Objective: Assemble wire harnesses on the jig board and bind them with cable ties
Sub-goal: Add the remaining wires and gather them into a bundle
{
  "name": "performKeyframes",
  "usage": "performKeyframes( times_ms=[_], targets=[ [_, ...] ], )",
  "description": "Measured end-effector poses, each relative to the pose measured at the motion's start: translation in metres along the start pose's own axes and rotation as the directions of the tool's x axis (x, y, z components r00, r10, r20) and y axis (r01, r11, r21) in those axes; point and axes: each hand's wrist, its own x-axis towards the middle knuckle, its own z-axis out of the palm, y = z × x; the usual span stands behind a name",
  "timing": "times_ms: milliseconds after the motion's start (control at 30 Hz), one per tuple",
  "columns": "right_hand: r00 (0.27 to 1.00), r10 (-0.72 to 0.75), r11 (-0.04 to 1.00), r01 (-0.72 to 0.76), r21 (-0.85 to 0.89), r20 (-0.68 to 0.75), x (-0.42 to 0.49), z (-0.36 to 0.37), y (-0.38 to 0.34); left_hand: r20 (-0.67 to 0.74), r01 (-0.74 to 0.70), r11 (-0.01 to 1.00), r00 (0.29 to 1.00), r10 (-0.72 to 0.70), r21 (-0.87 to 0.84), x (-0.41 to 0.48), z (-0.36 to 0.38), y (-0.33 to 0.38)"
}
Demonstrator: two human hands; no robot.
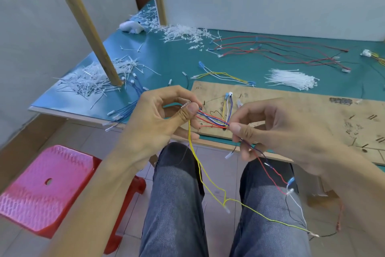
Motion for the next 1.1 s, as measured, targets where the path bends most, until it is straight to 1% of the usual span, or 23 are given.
performKeyframes(
  times_ms=[167,333,433,500,567,667,800,900,1000,1100],
  targets=[
    [0.999,0.040,0.999,-0.040,0.014,0.018,0.008,-0.005,0.004,0.046,0.053,0.997,0.998,-0.051,-0.050,0.005,-0.013,-0.008],
    [0.996,0.087,0.996,-0.086,0.032,-0.021,0.019,-0.003,0.010,0.043,0.142,0.986,0.989,-0.139,-0.085,0.012,-0.023,-0.021],
    [0.994,0.109,0.994,-0.109,-0.022,0.007,0.027,-0.002,0.013,0.056,0.218,0.972,0.975,-0.213,-0.091,0.017,-0.030,-0.028],
    [0.993,0.113,0.992,-0.112,-0.064,0.018,0.034,-0.001,0.012,0.038,0.251,0.966,0.968,-0.249,-0.064,0.022,-0.035,-0.033],
    [0.994,0.111,0.989,-0.109,-0.095,0.012,0.043,0.001,0.013,-0.007,0.267,0.964,0.964,-0.267,-0.007,0.028,-0.038,-0.037],
    [0.998,0.064,0.962,-0.066,-0.267,-0.015,0.060,0.007,0.017,-0.106,0.264,0.962,0.961,-0.256,0.071,0.036,-0.038,-0.045],
    [0.998,0.040,0.893,-0.015,-0.450,0.046,0.081,0.011,0.025,-0.255,0.270,0.944,0.942,-0.218,0.191,0.047,-0.036,-0.062],
    [1.000,0.000,0.809,0.013,-0.587,0.022,0.091,0.007,0.028,-0.319,0.275,0.891,0.934,-0.160,0.360,0.055,-0.035,-0.077],
    [0.998,-0.028,0.736,-0.013,-0.677,-0.050,0.098,0.006,0.033,-0.338,0.234,0.807,0.940,-0.046,0.542,0.057,-0.032,-0.090],
    [0.995,-0.017,0.693,-0.059,-0.718,-0.098,0.102,0.011,0.040,-0.364,0.244,0.772,0.931,-0.018,0.586,0.054,-0.027,-0.099]
  ],
)
